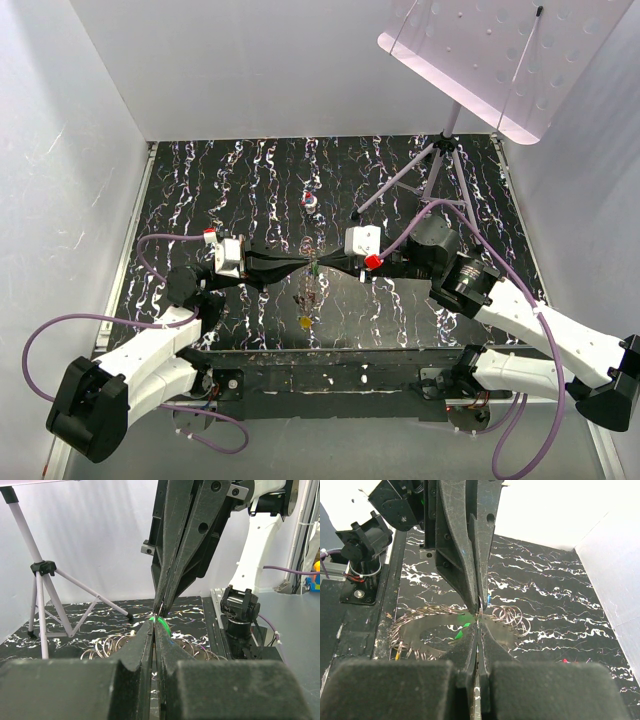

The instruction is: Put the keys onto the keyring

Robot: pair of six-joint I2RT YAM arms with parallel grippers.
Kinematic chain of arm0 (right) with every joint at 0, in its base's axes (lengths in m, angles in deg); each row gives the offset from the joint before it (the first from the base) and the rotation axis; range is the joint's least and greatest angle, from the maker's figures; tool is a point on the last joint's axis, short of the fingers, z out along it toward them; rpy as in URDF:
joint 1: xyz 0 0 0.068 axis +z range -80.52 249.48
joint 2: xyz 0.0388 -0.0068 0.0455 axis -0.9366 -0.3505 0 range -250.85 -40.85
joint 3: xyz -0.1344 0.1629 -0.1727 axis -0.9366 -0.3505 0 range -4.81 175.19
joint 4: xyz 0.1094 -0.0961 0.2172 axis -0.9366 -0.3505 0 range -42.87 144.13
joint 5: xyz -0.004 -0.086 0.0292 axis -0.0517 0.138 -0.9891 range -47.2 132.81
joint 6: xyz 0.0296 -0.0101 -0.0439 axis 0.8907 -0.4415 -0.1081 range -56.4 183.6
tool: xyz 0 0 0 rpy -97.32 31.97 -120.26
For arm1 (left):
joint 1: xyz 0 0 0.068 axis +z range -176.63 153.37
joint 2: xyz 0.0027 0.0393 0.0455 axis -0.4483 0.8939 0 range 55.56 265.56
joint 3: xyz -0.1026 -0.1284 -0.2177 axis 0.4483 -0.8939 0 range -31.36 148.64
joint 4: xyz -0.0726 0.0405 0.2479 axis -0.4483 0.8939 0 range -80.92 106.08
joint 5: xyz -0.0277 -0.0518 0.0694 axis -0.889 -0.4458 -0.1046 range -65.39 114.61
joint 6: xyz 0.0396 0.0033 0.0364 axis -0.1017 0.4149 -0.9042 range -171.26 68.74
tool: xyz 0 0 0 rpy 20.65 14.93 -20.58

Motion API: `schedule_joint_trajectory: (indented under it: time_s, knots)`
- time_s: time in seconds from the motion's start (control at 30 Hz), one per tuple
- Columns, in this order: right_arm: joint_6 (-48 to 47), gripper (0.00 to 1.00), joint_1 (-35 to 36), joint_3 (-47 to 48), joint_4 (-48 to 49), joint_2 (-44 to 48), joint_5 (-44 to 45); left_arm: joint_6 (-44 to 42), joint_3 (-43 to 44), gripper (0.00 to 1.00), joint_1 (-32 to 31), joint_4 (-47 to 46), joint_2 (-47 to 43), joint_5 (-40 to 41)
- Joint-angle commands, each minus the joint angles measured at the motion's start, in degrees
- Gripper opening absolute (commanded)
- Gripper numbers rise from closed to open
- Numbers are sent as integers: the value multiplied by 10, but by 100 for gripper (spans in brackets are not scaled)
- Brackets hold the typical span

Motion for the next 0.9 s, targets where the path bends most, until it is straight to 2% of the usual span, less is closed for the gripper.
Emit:
schedule_joint_trajectory:
  time_s: [0.0,0.87]
  knots:
    - [6,1,4,11,35,4,6,1,2,0,2,-24,-3,3]
    - [0,1,4,8,36,12,-17,-22,1,0,3,-2,-23,4]
